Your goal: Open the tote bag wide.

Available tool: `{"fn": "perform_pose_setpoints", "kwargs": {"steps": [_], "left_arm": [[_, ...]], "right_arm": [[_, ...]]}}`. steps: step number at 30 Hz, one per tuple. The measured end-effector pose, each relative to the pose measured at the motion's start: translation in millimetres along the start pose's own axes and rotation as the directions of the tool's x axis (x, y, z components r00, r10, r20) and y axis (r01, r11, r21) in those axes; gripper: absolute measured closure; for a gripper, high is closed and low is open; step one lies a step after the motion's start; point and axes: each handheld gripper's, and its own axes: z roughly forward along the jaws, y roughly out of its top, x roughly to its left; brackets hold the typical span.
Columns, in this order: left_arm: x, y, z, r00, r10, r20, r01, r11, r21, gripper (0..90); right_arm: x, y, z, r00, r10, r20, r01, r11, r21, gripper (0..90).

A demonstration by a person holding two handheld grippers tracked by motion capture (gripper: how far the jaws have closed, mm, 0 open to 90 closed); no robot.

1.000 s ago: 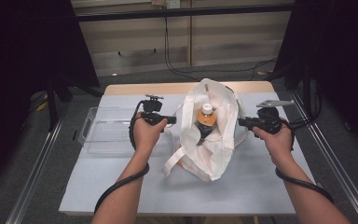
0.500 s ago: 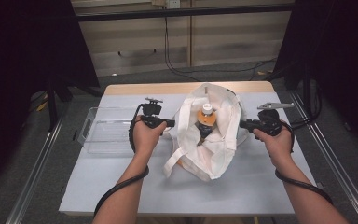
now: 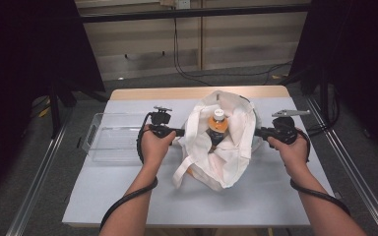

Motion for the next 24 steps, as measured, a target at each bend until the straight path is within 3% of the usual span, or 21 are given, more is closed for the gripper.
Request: {"fn": "perform_pose_setpoints", "kwargs": {"steps": [15,24], "left_arm": [[2.8,-8.5,1.8,0.9997,-0.024,-0.005,0.024,0.9994,0.026,87.8],[1.0,-10.5,3.5,0.9999,-0.015,0.000,0.014,0.9995,0.028,87.8]], "right_arm": [[-7.0,-9.6,3.7,0.9997,0.018,0.019,-0.018,1.000,0.020,80.9],[-8.4,-12.4,2.2,0.9993,0.027,0.026,-0.028,0.999,0.028,80.8]]}}
